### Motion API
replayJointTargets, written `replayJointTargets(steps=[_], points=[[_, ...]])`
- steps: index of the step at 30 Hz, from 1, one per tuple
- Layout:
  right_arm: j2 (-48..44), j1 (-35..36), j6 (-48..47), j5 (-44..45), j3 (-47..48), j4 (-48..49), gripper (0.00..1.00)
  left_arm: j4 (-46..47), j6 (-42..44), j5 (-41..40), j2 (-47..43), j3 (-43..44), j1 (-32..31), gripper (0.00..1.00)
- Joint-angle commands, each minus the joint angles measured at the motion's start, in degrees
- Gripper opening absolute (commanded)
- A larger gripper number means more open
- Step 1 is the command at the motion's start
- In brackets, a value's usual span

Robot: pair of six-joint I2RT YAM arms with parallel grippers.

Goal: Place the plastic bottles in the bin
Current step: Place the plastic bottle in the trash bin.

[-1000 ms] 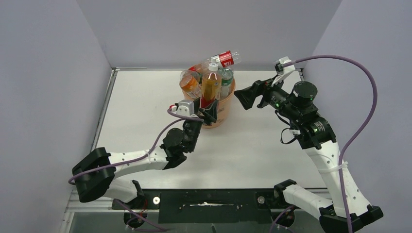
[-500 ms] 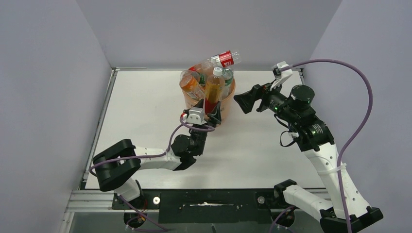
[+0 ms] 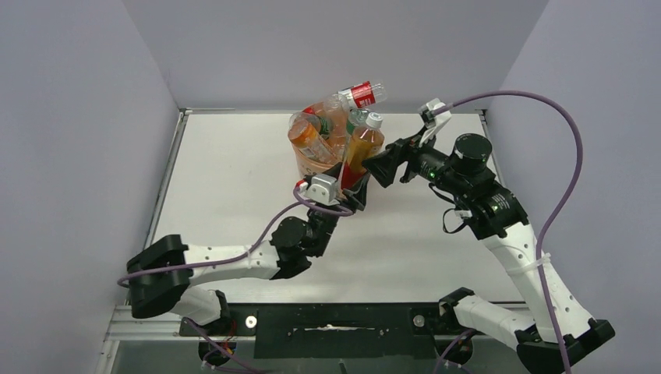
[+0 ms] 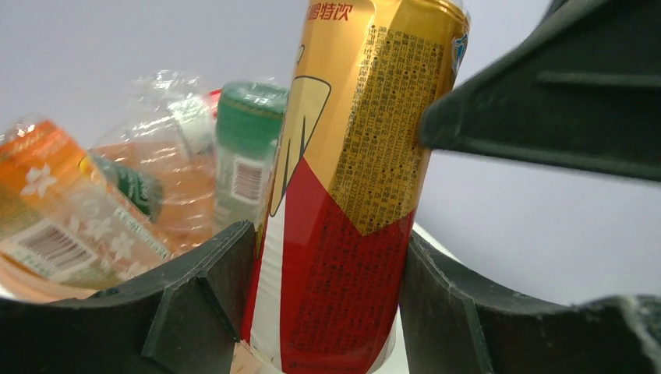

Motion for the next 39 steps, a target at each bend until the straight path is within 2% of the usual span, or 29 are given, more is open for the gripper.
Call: replayJointTargets(steps=[1, 5, 13, 17, 20, 22, 24, 27, 29, 31, 39], points=[[-2.59, 2.23, -0.15, -1.84, 0.99, 4.68, 0.86, -20.00, -12.47, 11.09, -11.59, 5.46, -0.45, 0.47], [-4.85, 2.25, 2.28, -3.96, -1.85, 8.88, 0.95, -35.01, -18.61, 20.24, -15.94, 9.69, -0.05, 0.47], [-2.52, 2.72, 5.66, -5.99, -0.91, 13.17, 0.95, -38.89, -21.62, 22.92, -20.48, 8.45, 0.37, 0.48], [0.09, 3.64, 5.94, -6.36, 1.78, 12.49, 0.81, -38.52, -22.05, 23.66, -20.28, 7.86, 0.46, 0.48], [0.99, 4.34, 6.17, -5.84, 2.16, 12.17, 0.58, -38.96, -21.97, 22.71, -20.81, 7.71, 0.73, 0.48], [0.98, 4.70, 6.20, -4.81, 2.21, 11.51, 0.52, -39.78, -21.80, 20.06, -21.77, 7.26, 0.77, 0.48], [0.79, 4.99, 6.20, -3.90, 2.03, 11.05, 0.56, -40.86, -21.77, 17.38, -23.02, 6.66, 0.99, 0.48], [0.82, 5.28, 6.29, -3.35, 2.07, 10.89, 0.70, -40.86, -21.79, 17.75, -24.83, 5.32, 1.88, 0.48], [1.35, 5.56, 6.30, -3.53, 2.33, 11.07, 0.85, -41.05, -22.02, 18.38, -25.45, 4.82, 2.57, 0.48], [1.90, 6.01, 6.36, -3.24, 2.77, 11.14, 0.86, -41.07, -22.14, 18.92, -25.87, 4.40, 2.90, 0.48], [1.99, 6.93, 6.74, -2.26, 3.32, 11.11, 0.78, -40.95, -22.66, 18.90, -27.68, 2.33, 4.55, 0.48]])
